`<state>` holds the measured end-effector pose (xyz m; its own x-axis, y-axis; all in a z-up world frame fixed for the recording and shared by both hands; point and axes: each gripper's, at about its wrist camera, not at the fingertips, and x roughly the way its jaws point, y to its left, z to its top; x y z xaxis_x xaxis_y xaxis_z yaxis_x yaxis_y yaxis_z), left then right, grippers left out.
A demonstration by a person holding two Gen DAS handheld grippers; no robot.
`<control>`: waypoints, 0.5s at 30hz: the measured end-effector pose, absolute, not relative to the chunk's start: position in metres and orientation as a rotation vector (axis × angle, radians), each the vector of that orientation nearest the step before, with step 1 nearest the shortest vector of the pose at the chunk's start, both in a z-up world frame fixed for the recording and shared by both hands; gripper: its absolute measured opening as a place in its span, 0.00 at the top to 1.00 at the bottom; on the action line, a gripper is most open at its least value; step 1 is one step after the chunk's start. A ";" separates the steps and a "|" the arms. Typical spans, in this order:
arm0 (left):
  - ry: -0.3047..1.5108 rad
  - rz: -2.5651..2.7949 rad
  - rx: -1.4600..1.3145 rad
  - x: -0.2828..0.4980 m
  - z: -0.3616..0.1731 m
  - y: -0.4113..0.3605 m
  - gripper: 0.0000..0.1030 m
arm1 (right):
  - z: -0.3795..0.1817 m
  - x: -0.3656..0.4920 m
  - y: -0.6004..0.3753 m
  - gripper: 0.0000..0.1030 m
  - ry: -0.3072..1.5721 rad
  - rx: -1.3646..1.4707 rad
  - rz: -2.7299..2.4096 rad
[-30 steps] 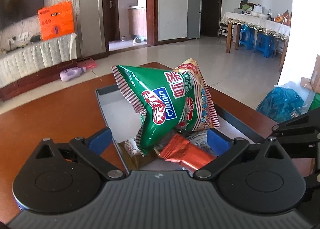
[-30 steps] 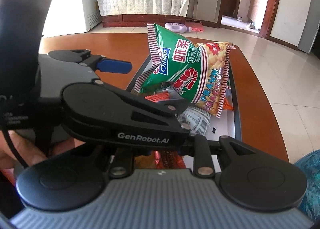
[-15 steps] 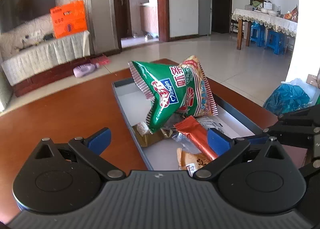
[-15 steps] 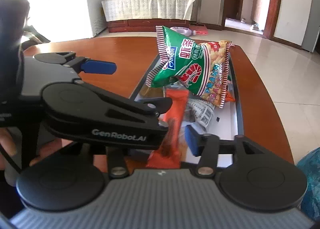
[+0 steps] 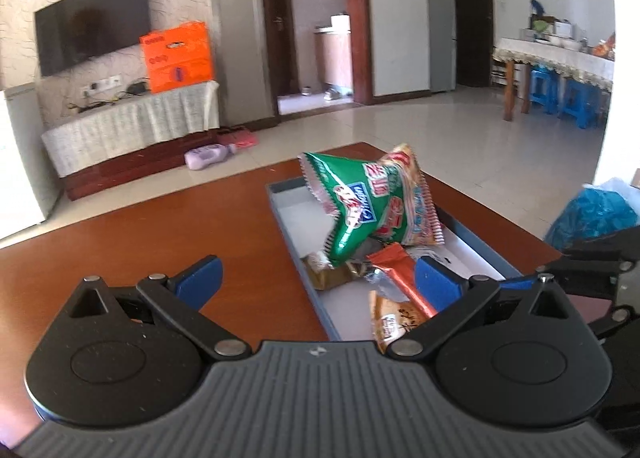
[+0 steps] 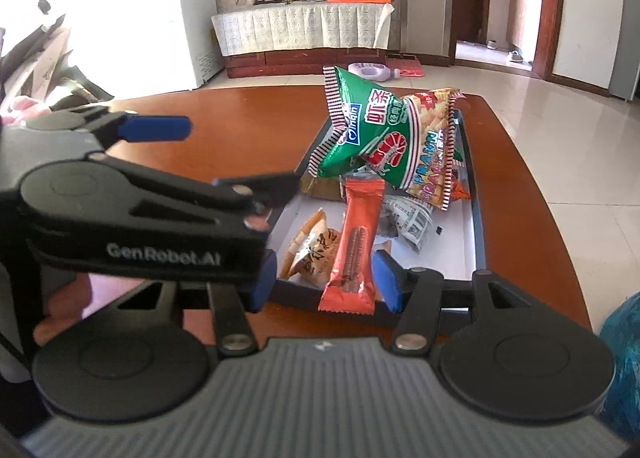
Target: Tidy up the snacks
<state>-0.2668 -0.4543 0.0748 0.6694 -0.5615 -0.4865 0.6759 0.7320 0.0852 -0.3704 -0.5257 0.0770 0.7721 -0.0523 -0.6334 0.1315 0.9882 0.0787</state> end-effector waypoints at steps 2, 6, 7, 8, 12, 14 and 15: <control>0.434 -0.678 0.276 -0.272 0.081 -0.450 0.00 | 0.079 -0.375 -0.525 0.46 0.679 0.130 -0.107; 0.410 -0.647 0.284 -0.284 0.093 -0.438 0.00 | 0.083 -0.385 -0.527 0.46 0.668 0.175 -0.130; 0.404 -0.649 0.271 -0.287 0.097 -0.434 0.00 | 0.084 -0.389 -0.529 0.46 0.661 0.192 -0.138; 0.398 -0.652 0.259 -0.290 0.101 -0.429 0.00 | 0.085 -0.392 -0.530 0.46 0.654 0.209 -0.146; 0.373 -0.656 0.206 -0.302 0.116 -0.412 0.00 | 0.090 -0.405 -0.536 0.45 0.632 0.268 -0.168; 0.384 -0.676 0.193 -0.307 0.122 -0.405 0.00 | 0.092 -0.409 -0.537 0.45 0.632 0.275 -0.176; 0.385 -0.675 0.196 -0.309 0.124 -0.403 0.00 | 0.093 -0.411 -0.537 0.44 0.637 0.275 -0.180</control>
<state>-0.3094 -0.4031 0.1241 0.7142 -0.5689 -0.4078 0.6405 0.7661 0.0531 -0.4112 -0.5368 0.0925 0.7899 -0.0814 -0.6079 0.2492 0.9482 0.1969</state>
